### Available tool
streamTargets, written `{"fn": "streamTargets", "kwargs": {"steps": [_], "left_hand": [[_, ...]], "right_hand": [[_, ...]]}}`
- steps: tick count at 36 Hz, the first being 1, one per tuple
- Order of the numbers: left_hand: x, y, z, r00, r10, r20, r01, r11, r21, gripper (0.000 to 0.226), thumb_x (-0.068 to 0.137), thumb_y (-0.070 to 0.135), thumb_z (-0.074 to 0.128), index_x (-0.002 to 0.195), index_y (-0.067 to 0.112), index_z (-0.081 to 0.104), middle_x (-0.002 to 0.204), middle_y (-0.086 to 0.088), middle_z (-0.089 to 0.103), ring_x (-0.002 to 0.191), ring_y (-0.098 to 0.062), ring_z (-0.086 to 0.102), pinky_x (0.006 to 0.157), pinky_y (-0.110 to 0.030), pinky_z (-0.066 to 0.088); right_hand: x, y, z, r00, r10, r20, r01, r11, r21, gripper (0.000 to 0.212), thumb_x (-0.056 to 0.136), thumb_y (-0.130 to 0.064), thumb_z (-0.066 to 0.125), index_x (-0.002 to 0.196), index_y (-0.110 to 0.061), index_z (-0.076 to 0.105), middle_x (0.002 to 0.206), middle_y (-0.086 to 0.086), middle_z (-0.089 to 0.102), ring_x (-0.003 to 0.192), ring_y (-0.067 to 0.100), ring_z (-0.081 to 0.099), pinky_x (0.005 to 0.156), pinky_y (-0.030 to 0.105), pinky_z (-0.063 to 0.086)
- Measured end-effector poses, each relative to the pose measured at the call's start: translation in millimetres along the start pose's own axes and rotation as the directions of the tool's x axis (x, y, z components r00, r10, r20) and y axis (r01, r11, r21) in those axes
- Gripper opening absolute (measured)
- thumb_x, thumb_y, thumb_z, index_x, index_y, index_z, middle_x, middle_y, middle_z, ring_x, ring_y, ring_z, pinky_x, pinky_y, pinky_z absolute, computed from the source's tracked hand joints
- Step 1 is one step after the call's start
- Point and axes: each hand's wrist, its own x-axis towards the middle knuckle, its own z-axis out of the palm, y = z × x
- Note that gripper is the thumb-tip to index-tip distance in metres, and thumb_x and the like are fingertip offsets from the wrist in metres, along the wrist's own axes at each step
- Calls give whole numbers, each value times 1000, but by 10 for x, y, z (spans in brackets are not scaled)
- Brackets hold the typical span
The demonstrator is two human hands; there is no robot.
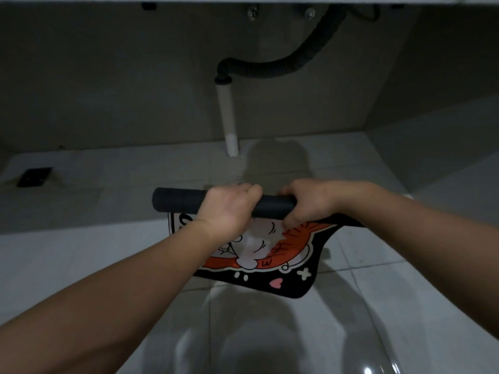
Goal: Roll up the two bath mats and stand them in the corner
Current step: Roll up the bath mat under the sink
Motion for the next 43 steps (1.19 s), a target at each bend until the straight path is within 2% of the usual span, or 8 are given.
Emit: {"fn": "streamTargets", "kwargs": {"steps": [5,11,20,27,33,36,39,43], "left_hand": [[65,-54,-26,986,-11,168,25,996,-82,34,80,39,63,107,26,48,102,4,61,92,-20,61,66,-31,43],[94,-232,-47,850,-45,524,312,845,-434,41,71,32,77,103,33,50,93,5,60,86,-17,61,72,-30,51],[35,-116,18,993,-30,115,32,999,-10,26,86,32,58,109,23,50,100,0,64,89,-24,63,62,-31,38],[64,-68,31,1000,-4,-27,4,1000,31,31,81,37,63,106,22,53,102,2,63,91,-24,62,63,-31,36],[145,-180,-84,823,-92,561,360,848,-389,41,70,34,77,103,22,56,87,1,61,78,-15,60,60,-27,45],[125,-187,-57,824,-91,559,398,795,-457,35,71,26,76,100,21,57,84,1,61,76,-17,61,62,-27,46],[104,-157,-29,885,-145,442,319,881,-349,25,76,23,68,99,20,57,83,0,60,74,-19,58,59,-28,42],[42,-97,3,981,-99,165,102,995,-8,24,84,23,58,107,20,51,98,-2,64,87,-24,62,62,-30,34]], "right_hand": [[-7,-14,151,991,-52,-124,33,989,-147,16,74,-31,65,88,-27,58,80,0,64,73,22,63,60,33,48],[-75,-28,217,810,-465,-357,153,756,-637,23,86,-25,52,108,-17,49,95,3,61,82,28,61,57,33,32],[32,-39,158,966,-149,-211,79,949,-305,38,70,-49,66,101,-29,54,84,-5,59,76,20,58,61,29,40],[74,2,123,986,-48,-160,32,994,-101,22,72,-30,69,91,-27,57,77,-2,60,78,23,62,62,32,48],[68,90,294,747,-498,-441,96,737,-669,21,77,-23,63,96,-17,55,82,3,63,70,28,62,53,30,31],[115,137,343,640,-592,-490,69,679,-731,23,64,-19,74,80,-15,58,68,4,60,55,27,57,49,29,28],[145,134,373,669,-549,-500,63,713,-698,25,66,-20,72,87,-15,58,75,5,60,62,28,58,53,30,30],[122,8,228,926,-227,-302,77,896,-438,31,77,-39,63,104,-26,55,91,-1,60,84,24,60,61,29,36]]}}
